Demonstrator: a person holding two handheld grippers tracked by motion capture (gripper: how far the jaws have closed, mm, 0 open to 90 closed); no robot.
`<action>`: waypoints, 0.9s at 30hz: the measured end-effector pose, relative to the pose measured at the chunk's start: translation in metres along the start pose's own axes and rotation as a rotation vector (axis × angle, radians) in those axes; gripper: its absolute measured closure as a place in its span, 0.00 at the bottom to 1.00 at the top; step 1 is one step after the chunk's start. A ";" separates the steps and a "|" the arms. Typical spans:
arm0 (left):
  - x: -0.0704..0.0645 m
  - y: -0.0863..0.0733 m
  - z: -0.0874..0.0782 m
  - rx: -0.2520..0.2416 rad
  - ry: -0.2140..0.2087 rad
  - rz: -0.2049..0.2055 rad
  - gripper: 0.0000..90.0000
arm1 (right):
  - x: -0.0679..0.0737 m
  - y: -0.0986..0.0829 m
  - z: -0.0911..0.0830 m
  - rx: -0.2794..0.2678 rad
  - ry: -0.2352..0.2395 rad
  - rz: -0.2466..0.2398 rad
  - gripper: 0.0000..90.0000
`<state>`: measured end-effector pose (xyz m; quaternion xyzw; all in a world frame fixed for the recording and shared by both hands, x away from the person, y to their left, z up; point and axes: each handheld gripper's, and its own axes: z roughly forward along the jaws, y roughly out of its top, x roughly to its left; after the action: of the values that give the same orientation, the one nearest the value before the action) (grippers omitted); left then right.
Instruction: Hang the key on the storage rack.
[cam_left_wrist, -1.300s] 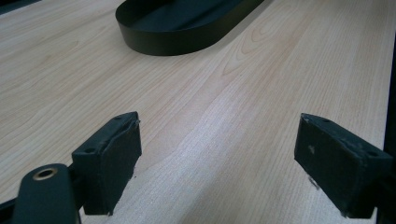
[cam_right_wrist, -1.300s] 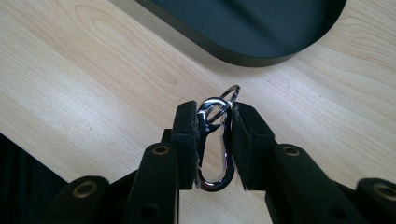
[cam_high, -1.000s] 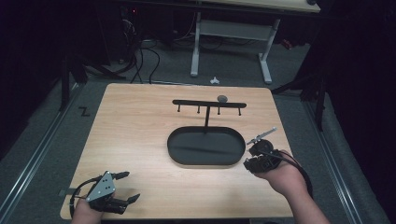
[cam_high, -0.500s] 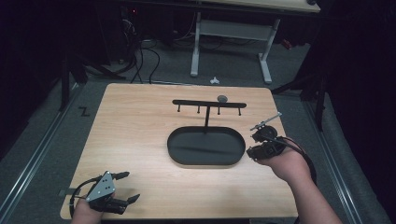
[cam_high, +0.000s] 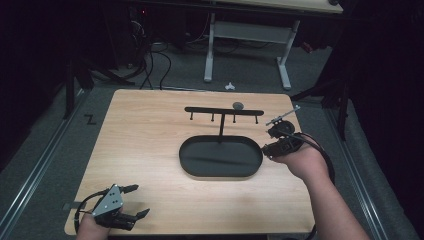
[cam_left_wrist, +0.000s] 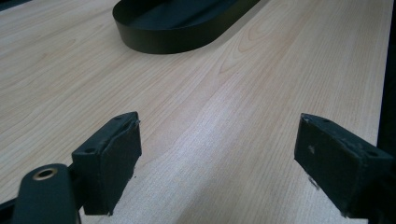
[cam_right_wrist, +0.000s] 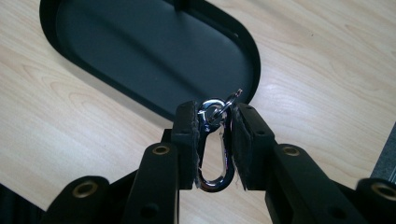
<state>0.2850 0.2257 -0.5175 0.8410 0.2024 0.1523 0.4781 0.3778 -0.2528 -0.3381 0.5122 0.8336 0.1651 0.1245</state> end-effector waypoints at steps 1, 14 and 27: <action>0.000 0.000 0.000 -0.001 0.001 0.000 0.17 | -0.001 0.002 0.000 0.000 -0.004 -0.001 0.80; 0.001 -0.001 -0.002 -0.009 0.006 -0.004 0.17 | -0.009 0.021 -0.003 -0.018 -0.016 0.023 0.80; 0.001 -0.002 -0.003 -0.013 0.006 -0.011 0.17 | -0.015 0.043 -0.011 -0.056 -0.032 0.042 0.80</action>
<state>0.2848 0.2291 -0.5176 0.8362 0.2073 0.1538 0.4838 0.4150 -0.2495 -0.3097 0.5284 0.8158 0.1825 0.1485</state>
